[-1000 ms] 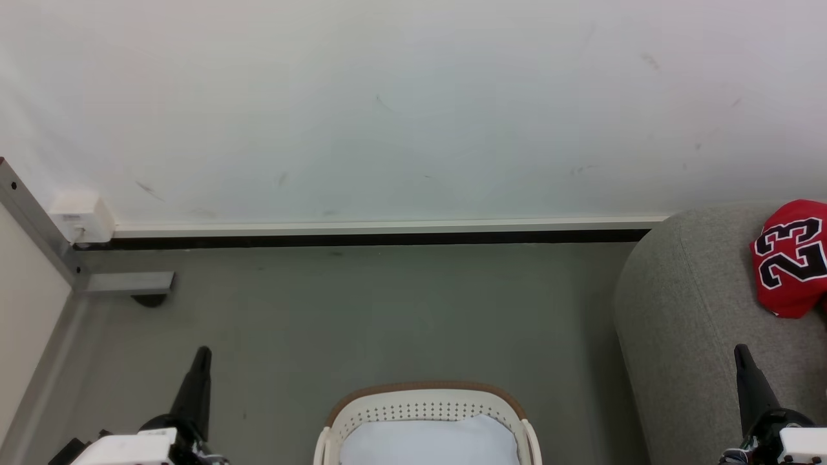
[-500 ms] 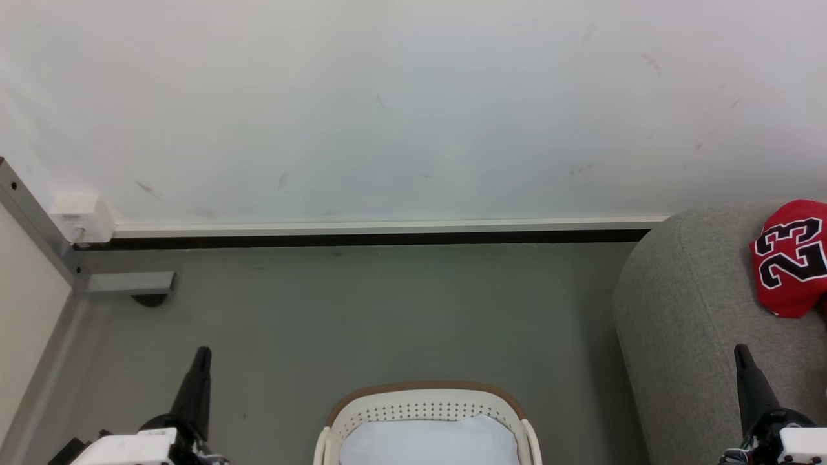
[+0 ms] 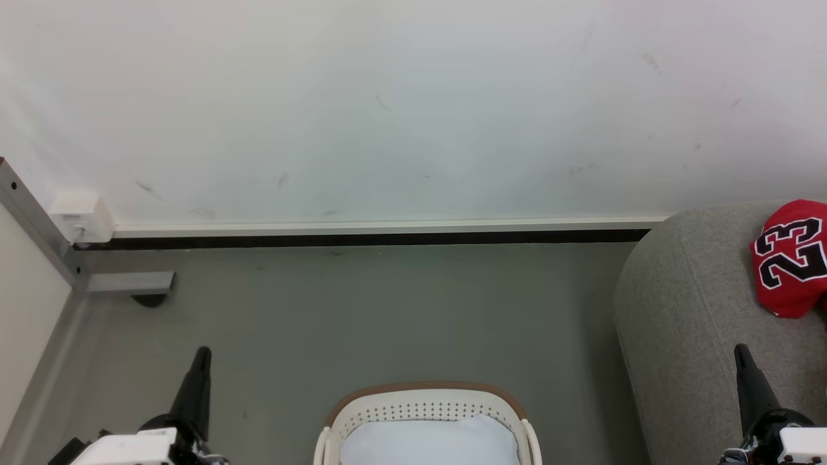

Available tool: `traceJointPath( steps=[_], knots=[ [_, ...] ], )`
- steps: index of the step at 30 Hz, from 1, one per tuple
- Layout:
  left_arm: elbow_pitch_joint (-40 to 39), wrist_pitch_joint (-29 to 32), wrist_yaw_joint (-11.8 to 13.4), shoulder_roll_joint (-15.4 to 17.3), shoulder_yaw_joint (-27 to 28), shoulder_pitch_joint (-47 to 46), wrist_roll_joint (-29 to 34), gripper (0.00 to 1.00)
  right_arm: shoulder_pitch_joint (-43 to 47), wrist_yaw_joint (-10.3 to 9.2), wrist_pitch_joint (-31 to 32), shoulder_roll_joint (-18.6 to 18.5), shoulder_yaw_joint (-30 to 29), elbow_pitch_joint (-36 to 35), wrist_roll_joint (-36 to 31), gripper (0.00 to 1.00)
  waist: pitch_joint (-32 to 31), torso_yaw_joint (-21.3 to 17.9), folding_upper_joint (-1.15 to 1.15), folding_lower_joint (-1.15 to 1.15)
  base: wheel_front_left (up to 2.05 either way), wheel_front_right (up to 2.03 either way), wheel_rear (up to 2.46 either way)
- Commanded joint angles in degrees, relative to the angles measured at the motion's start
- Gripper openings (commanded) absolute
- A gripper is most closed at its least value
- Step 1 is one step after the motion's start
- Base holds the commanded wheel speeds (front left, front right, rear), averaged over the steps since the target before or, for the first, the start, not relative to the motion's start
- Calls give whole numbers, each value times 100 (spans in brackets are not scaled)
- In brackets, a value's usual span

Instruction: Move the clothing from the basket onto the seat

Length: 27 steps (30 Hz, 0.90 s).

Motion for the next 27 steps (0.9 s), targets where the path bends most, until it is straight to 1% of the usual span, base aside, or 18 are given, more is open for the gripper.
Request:
traceJointPath(
  steps=[1,27],
  knots=[
    [-22,22,-36,42,11,-46,-80,0,-68,-12,20,0,-23,-31,6,0,0,0,0,0,0,0,0],
    [-22,21,-36,41,10,-46,-80,0,-68,-12,19,0,-22,-30,6,0,0,0,0,0,0,0,0]
  ],
)
